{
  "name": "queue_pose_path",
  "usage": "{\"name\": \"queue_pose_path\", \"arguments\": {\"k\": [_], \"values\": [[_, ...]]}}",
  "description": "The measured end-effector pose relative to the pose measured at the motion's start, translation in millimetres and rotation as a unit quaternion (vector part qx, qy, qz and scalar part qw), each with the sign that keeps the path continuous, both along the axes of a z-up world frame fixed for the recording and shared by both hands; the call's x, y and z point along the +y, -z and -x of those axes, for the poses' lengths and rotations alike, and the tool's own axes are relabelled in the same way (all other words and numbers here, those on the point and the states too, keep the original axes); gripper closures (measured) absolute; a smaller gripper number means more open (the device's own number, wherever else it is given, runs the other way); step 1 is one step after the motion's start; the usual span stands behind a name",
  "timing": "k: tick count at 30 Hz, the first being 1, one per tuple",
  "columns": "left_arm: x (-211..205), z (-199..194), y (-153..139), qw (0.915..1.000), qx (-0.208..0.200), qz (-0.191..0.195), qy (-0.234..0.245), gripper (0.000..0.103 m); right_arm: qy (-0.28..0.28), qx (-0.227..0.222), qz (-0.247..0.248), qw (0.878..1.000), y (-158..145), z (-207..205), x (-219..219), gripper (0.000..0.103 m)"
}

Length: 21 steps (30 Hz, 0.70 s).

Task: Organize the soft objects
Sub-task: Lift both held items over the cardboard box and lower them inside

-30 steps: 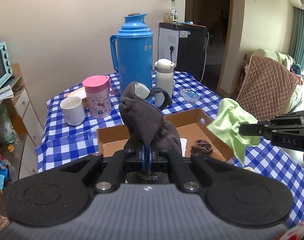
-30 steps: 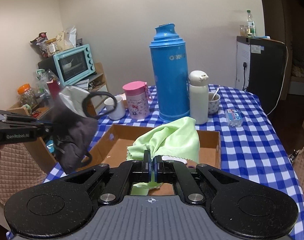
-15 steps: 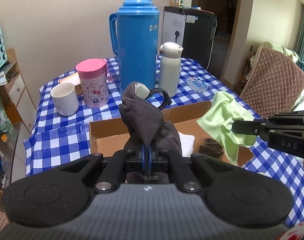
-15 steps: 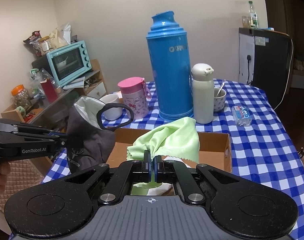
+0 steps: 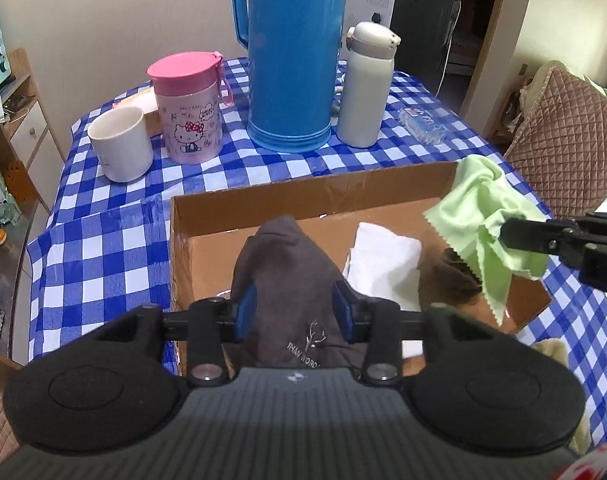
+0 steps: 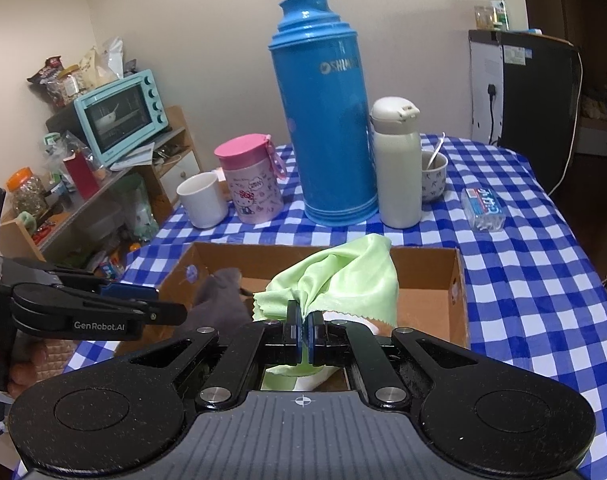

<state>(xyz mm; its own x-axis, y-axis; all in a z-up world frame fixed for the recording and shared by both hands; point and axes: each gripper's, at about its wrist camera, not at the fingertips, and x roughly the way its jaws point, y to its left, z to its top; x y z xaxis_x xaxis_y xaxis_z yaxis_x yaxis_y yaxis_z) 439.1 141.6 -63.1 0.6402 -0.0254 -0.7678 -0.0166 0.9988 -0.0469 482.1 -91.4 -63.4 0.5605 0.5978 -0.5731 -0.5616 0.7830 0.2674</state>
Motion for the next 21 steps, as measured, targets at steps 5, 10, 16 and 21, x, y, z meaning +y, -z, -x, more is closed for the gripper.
{"name": "queue_pose_path", "arguments": {"k": [5,10,16,21], "values": [[2,-1,4,1.0,0.003,-0.007,0.004,0.065,0.003,0.008,0.004,1.0,8,-5,-1,0.1],[2,0,3,0.9999,0.001,-0.01,0.008,0.065,0.003,0.014,0.007,1.0,14,-8,1,0.1],[2,1,4,0.9999,0.004,-0.012,0.009,0.065,0.013,0.004,0.002,1.0,17,-11,5,0.09],[1,4,5,0.9998,0.007,-0.013,0.011,0.06,0.018,-0.014,0.016,1.0,22,-8,8,0.038]]}}
